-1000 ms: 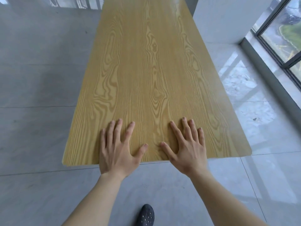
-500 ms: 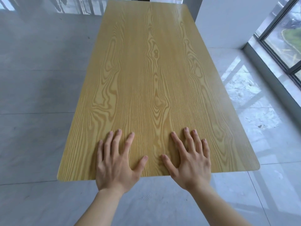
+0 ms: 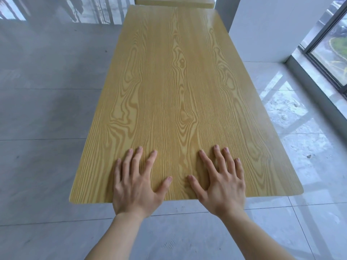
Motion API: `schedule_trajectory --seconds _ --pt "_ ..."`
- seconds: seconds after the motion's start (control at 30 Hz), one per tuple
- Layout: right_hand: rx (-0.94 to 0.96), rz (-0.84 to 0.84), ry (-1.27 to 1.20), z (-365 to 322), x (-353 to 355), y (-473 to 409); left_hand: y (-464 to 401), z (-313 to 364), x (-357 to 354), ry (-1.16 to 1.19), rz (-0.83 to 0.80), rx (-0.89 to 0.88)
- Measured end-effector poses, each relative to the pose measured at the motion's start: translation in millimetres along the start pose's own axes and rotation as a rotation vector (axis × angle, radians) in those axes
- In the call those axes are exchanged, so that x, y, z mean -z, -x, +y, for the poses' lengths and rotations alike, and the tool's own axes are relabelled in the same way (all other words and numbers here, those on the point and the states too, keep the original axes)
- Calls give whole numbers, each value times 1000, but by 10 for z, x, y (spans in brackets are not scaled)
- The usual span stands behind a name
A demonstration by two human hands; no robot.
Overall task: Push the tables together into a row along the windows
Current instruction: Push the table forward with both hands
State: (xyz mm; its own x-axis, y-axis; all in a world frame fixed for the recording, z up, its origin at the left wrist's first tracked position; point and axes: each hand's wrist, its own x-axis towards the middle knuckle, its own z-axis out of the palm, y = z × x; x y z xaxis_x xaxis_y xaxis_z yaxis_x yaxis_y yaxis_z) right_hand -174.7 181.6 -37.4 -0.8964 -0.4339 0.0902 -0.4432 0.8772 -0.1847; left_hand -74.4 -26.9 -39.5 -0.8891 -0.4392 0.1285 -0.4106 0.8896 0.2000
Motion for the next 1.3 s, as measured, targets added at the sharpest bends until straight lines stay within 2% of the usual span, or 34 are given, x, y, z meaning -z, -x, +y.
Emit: schedule_trajectory --seconds 0.6,1.03,1.3 --pt "3 14 4 29 -105 -964 -945 -4 -155 5 23 7" --pt "9 15 6 40 -125 -989 -971 -11 -187 7 38 -4" --pt "19 -103 -51 -71 132 -1002 -984 -19 82 55 -54 -4"
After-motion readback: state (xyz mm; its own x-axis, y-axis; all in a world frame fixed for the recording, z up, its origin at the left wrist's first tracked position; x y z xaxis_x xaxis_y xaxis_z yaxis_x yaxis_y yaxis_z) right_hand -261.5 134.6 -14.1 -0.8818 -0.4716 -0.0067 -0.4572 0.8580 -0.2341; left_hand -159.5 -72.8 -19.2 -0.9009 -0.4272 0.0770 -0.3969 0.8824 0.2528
